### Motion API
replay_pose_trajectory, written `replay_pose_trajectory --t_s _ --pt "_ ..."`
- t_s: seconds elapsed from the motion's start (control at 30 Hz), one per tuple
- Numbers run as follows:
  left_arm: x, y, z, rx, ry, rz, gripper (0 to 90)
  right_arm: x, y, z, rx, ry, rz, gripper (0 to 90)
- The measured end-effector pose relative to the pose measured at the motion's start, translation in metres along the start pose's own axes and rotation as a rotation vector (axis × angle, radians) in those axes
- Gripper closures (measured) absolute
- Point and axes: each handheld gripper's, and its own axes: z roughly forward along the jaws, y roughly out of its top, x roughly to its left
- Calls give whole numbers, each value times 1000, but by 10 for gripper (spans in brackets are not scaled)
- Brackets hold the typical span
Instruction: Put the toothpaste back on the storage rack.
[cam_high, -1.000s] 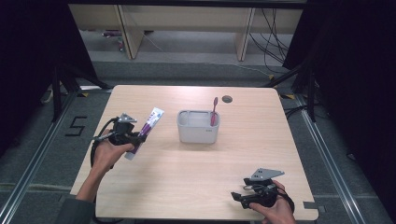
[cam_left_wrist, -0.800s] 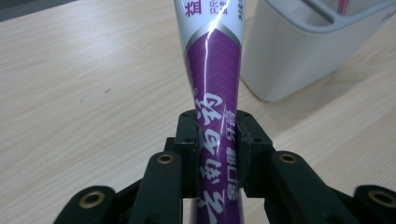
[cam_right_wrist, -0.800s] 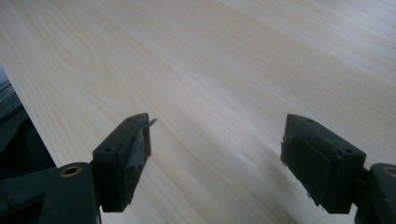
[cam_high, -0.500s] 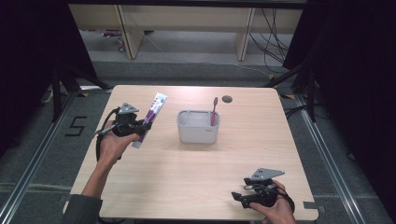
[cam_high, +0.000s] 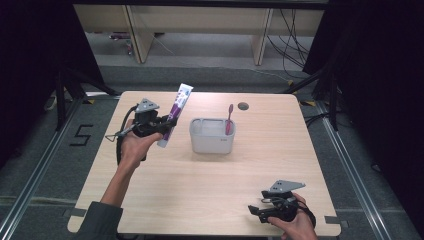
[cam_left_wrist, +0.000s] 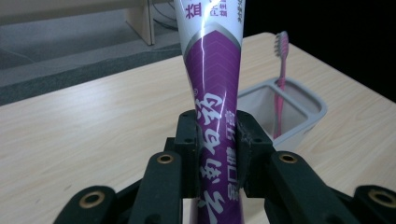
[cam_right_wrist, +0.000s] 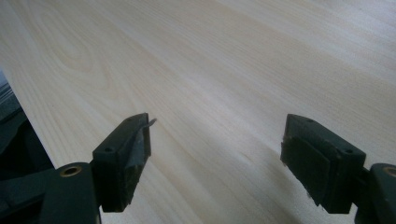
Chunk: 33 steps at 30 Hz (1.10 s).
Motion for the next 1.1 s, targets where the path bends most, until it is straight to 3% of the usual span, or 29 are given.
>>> replay_pose_trajectory --t_s 0.4,0.47,0.5,0.67,0.7,0.87,1.0,1.1 --pt "-29 23 20 -91 -39 11 731 -2 0 0 -6 -3 -7 249" --pt "-33 25 24 -107 -33 9 731 0 -1 1 -10 1 22 249" --pt "-35 26 26 -110 -34 6 731 -2 -1 1 -16 -2 0 249" --pt "-42 27 38 -118 -52 7 731 -1 -2 2 -20 7 5 249" --pt "-43 27 41 -120 -51 8 731 -1 -1 0 11 5 1 249" --pt "-48 25 52 -122 -57 0 731 0 -2 2 -15 9 26 248" --pt "-49 25 61 -140 -58 -19 731 -2 -1 0 0 7 -4 249" --pt "-51 24 68 -151 -58 -7 731 -2 -1 0 4 6 -1 249"
